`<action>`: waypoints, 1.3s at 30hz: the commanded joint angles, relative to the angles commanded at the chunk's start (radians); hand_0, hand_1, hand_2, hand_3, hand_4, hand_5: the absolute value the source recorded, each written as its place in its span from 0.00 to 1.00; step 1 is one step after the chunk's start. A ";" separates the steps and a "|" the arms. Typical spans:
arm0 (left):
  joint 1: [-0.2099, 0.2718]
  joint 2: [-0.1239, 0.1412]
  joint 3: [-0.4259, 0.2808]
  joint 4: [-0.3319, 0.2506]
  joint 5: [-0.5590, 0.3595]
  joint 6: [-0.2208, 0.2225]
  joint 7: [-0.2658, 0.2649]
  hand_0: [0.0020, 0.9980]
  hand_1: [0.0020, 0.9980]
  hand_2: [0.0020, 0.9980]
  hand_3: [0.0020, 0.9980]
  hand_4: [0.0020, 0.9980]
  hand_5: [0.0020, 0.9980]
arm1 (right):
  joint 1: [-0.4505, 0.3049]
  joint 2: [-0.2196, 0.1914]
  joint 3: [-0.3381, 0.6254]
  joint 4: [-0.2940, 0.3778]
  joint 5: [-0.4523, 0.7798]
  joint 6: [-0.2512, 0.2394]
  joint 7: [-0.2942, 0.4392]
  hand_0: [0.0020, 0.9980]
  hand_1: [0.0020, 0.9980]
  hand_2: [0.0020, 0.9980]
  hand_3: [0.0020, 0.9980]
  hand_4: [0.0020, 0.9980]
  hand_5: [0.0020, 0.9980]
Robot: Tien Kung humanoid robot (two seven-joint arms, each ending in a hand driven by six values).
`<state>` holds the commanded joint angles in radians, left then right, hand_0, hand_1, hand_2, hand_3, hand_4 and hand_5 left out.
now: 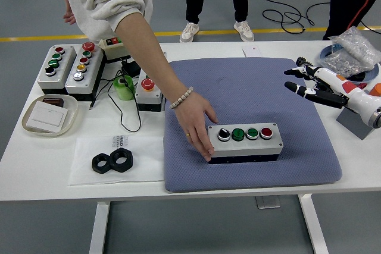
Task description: Pick up the button,place it on the desk,press the button,press the button
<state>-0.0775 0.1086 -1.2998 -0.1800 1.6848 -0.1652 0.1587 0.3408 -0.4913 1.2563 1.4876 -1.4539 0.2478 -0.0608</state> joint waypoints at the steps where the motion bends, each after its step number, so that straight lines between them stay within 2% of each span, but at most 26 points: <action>1: 0.000 0.000 0.001 0.000 0.000 0.000 0.000 0.74 0.90 0.97 0.76 0.57 1.00 | -0.008 0.013 0.012 -0.006 0.005 0.004 0.006 0.95 0.90 0.89 0.85 0.82 0.95; 4: 0.002 -0.003 -0.006 0.000 0.009 0.000 0.001 0.74 0.90 0.97 0.76 0.57 1.00 | -0.037 0.054 0.054 -0.011 -0.036 0.023 0.023 0.95 0.90 0.89 0.85 0.82 0.95; 5: 0.003 -0.005 -0.005 0.000 0.010 -0.001 0.001 0.74 0.90 0.97 0.76 0.57 1.00 | -0.058 0.081 0.081 -0.011 -0.060 0.040 0.039 0.94 0.88 0.87 0.81 0.78 0.88; 8: 0.005 -0.008 -0.009 0.000 0.017 -0.001 0.001 0.74 0.90 0.97 0.76 0.57 1.00 | -0.085 0.122 0.121 -0.012 -0.088 0.048 0.048 0.94 0.88 0.87 0.81 0.78 0.88; 9: 0.006 -0.011 -0.008 0.000 0.018 -0.002 0.001 0.74 0.90 0.97 0.76 0.57 1.00 | -0.103 0.148 0.150 -0.016 -0.117 0.065 0.054 0.94 0.88 0.87 0.81 0.78 0.88; 10: 0.006 -0.012 -0.008 0.000 0.018 -0.002 0.001 0.74 0.90 0.97 0.76 0.57 1.00 | -0.109 0.160 0.164 -0.017 -0.129 0.071 0.057 0.94 0.88 0.87 0.81 0.78 0.88; 11: 0.005 -0.014 -0.009 0.000 0.020 -0.001 0.001 0.74 0.90 0.97 0.76 0.57 1.00 | -0.121 0.178 0.184 -0.020 -0.150 0.075 0.057 0.94 0.88 0.87 0.81 0.76 0.84; 15: 0.003 -0.017 -0.011 0.000 0.024 -0.002 0.002 0.74 0.90 0.97 0.76 0.57 1.00 | -0.150 0.219 0.237 -0.024 -0.203 0.102 0.069 0.94 0.88 0.87 0.81 0.76 0.84; 22: 0.003 -0.019 -0.016 0.000 0.029 -0.001 0.003 0.74 0.90 0.97 0.76 0.57 1.00 | -0.160 0.245 0.265 -0.032 -0.226 0.129 0.089 0.94 0.88 0.87 0.81 0.78 0.84; 23: 0.003 -0.019 -0.016 0.000 0.029 -0.001 0.003 0.74 0.90 0.97 0.77 0.57 1.00 | -0.160 0.248 0.270 -0.033 -0.229 0.130 0.090 0.93 0.88 0.86 0.80 0.70 0.76; 31: 0.008 -0.023 -0.011 0.000 0.021 0.000 0.002 0.74 0.90 0.97 0.77 0.57 1.00 | -0.157 0.287 0.343 -0.058 -0.285 0.136 0.092 0.93 0.88 0.86 0.80 0.69 0.73; 39: 0.002 -0.023 -0.015 0.000 0.022 0.003 0.002 0.74 0.90 0.97 0.77 0.57 1.00 | -0.168 0.287 0.359 -0.058 -0.307 0.140 0.093 0.93 0.88 0.86 0.80 0.69 0.71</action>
<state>-0.0751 0.0855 -1.3147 -0.1800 1.7072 -0.1623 0.1610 0.1733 -0.2048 1.6157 1.4299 -1.7612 0.3882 0.0324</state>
